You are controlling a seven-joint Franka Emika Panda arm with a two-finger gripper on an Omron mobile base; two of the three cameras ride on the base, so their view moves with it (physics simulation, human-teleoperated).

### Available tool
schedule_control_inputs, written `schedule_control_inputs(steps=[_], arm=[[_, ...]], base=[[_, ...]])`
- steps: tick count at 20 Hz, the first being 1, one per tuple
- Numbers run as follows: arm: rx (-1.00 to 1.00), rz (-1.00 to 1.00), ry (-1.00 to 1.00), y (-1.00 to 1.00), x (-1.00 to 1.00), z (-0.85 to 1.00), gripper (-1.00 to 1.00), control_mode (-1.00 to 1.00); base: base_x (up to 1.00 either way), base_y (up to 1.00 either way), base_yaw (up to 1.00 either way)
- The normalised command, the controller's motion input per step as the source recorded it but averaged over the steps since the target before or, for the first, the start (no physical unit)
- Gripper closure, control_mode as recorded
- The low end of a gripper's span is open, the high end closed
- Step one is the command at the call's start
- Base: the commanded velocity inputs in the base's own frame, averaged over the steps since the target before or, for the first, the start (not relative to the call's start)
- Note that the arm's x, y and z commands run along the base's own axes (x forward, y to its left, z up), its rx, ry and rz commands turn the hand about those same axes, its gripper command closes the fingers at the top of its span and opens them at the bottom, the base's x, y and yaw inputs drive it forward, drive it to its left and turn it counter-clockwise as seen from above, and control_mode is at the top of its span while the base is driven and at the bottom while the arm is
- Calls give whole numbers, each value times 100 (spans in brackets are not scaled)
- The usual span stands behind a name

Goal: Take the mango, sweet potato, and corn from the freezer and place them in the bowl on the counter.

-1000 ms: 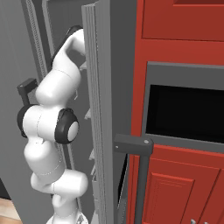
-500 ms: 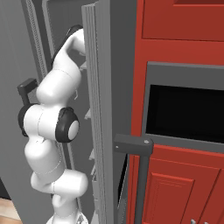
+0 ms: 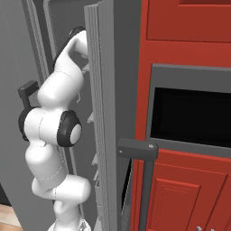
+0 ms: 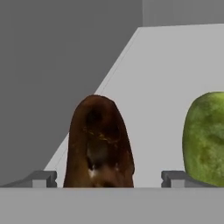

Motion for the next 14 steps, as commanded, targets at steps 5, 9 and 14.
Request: schedule_control_inputs(steps=[5,9,14], arm=[[0,0,0,2,5,-40,100,-100],[0,0,0,3,12,-24,100,-100],[0,0,0,0,6,-14,100,-100]], base=[[0,0,0],[0,0,0],[0,0,0]])
